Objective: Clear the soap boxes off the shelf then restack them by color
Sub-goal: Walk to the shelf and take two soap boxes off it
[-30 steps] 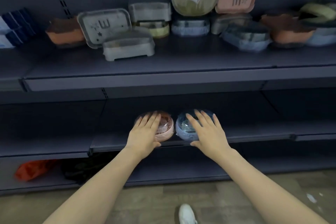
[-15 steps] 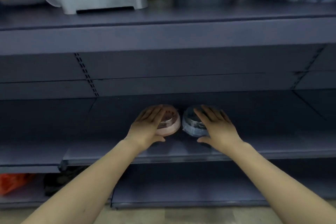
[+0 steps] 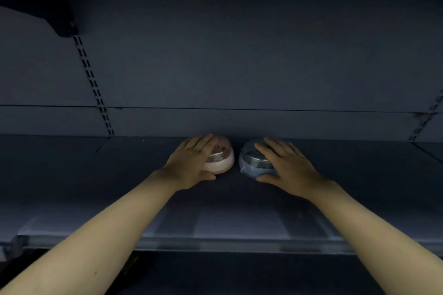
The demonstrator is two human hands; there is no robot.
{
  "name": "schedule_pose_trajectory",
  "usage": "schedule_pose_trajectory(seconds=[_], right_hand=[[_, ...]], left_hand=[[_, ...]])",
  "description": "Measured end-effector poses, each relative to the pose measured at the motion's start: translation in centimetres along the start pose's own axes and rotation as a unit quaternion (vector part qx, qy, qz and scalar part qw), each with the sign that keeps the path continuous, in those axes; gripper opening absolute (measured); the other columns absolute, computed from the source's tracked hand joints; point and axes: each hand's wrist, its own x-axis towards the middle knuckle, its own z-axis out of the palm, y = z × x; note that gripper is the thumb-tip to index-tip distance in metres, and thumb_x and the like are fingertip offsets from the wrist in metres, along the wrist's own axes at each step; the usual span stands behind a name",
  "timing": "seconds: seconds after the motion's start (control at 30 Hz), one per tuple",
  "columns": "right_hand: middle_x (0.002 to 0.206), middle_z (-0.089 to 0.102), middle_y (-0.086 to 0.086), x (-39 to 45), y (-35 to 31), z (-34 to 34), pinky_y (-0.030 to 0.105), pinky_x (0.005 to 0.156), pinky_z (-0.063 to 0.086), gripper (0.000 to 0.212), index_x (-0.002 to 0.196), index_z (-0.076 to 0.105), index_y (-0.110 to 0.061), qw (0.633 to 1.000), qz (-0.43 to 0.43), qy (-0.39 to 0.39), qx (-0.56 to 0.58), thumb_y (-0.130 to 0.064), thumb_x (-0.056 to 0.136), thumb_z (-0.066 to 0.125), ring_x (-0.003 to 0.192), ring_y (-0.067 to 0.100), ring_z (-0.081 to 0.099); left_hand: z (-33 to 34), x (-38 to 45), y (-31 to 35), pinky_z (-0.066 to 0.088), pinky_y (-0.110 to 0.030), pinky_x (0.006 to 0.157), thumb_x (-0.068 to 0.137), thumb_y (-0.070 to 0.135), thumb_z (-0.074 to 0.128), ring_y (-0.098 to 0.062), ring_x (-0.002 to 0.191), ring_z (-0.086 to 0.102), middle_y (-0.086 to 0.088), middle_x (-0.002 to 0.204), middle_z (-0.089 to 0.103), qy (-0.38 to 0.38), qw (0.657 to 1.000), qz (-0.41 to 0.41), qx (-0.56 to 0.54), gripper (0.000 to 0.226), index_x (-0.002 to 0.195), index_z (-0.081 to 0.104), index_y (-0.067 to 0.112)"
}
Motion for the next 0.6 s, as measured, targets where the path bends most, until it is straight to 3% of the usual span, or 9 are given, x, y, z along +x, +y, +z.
schedule_pose_trajectory(seconds=[0.17, 0.43, 0.6], right_hand=[[0.159, -0.001, -0.002, 2.2, 1.6, 0.6, 0.036, 0.117, -0.001, 0.079, 0.15, 0.001, -0.028, 1.0, 0.002, 0.002, -0.016, -0.057, 0.091, 0.044, 0.145, 0.016, 0.002], [0.159, -0.001, -0.002, 4.8, 2.6, 1.1, 0.037, 0.118, 0.0, 0.08, 0.151, 0.0, -0.029, 1.0, 0.012, 0.0, -0.026, -0.057, 0.091, 0.044, 0.145, 0.016, 0.001], [0.159, -0.006, -0.003, 4.6, 2.0, 0.1, 0.045, 0.117, -0.002, 0.083, 0.15, -0.004, -0.031, 0.998, 0.034, -0.005, -0.043, -0.057, 0.089, 0.047, 0.145, 0.016, -0.005]], left_hand=[[0.6, 2.7, -1.0, -0.002, -0.029, 0.116, 0.095, 0.051, 0.04, -0.015, 0.145, -0.003, 0.001, 0.159, -0.007, -0.013, 1.0, 0.019, 0.01, 0.079, 0.15, -0.004, 0.018], [1.3, 5.1, -2.2, -0.001, -0.03, 0.117, 0.095, 0.048, 0.042, -0.016, 0.145, -0.001, 0.0, 0.159, -0.005, -0.004, 1.0, 0.02, 0.009, 0.077, 0.151, -0.003, 0.018], [0.6, 4.9, -1.8, -0.004, -0.031, 0.117, 0.093, 0.047, 0.049, -0.016, 0.145, -0.003, -0.001, 0.158, -0.01, -0.001, 1.0, 0.023, 0.007, 0.083, 0.15, -0.005, 0.02]])
